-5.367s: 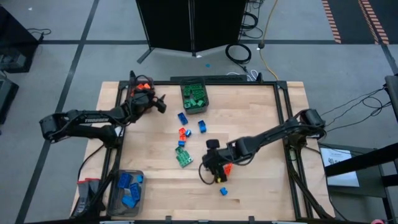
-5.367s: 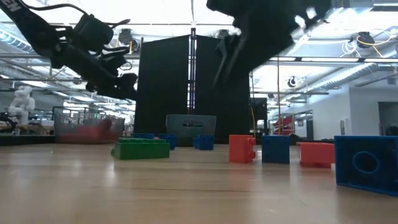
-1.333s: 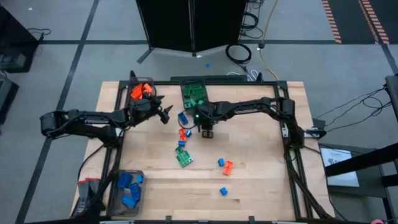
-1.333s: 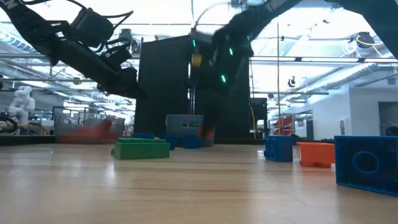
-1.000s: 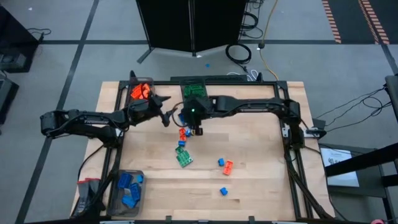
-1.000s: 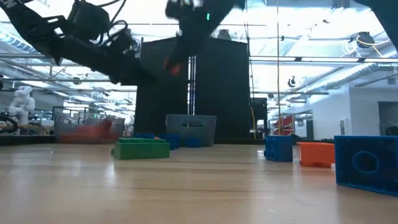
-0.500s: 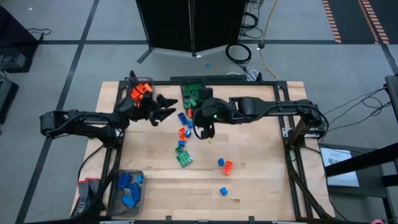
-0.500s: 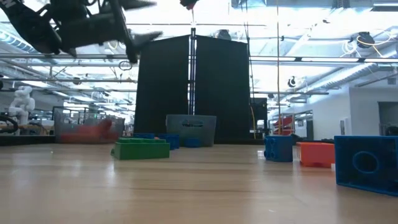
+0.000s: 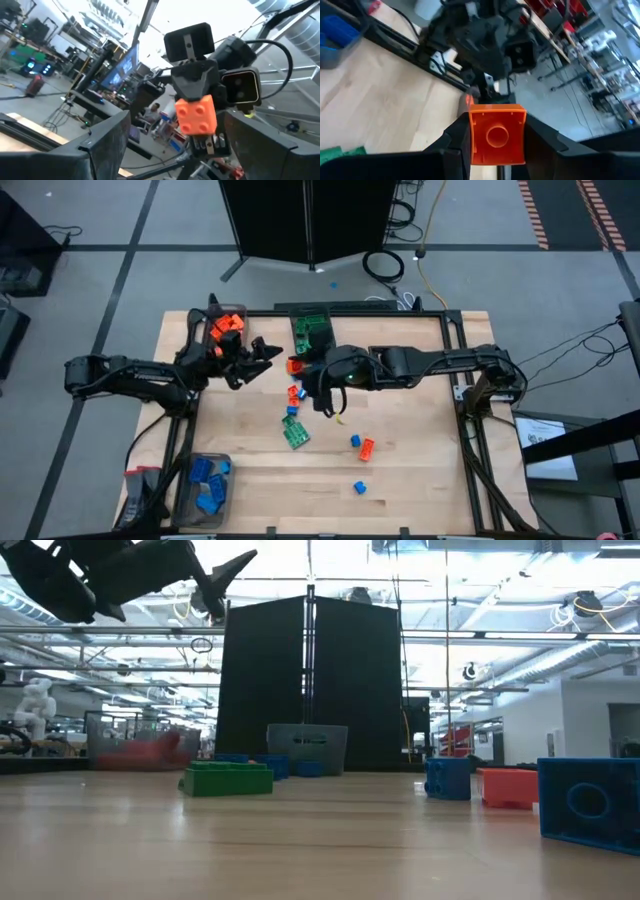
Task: Sort blocks
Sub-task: Put the orange game piece into the top left black transparent bin
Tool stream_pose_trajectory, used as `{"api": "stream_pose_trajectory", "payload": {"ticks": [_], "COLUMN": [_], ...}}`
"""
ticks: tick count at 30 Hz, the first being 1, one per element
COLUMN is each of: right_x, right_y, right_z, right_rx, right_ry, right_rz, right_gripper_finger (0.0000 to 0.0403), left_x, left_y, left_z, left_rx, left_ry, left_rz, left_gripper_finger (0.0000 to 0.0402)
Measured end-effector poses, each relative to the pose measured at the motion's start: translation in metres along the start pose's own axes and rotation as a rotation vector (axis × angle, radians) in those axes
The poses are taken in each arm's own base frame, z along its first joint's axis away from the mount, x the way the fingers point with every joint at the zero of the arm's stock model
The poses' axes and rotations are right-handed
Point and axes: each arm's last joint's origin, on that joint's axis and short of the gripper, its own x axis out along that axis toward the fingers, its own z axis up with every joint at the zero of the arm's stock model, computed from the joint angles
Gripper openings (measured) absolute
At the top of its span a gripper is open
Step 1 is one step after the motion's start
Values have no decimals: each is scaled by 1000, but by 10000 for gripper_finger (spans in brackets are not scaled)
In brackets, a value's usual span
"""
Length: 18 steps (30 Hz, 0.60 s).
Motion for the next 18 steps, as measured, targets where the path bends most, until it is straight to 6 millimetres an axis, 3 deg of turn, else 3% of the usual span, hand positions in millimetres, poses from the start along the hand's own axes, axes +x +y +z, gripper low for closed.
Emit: {"api": "stream_pose_trajectory", "payload": {"ticks": [11, 18], "right_x": [30, 32], "right_y": [10, 6], "right_z": [-1, -1], "right_rx": [-58, -57], "right_ry": [-74, -119], "right_rz": [13, 32], "right_gripper_finger": [113, 113], "left_x": [2, 3], "left_y": [-10, -14], "left_z": [-5, -8], "left_rx": [-7, 19], "left_ry": [10, 45], "left_rz": [-64, -110], "left_gripper_finger": [322, 322]}}
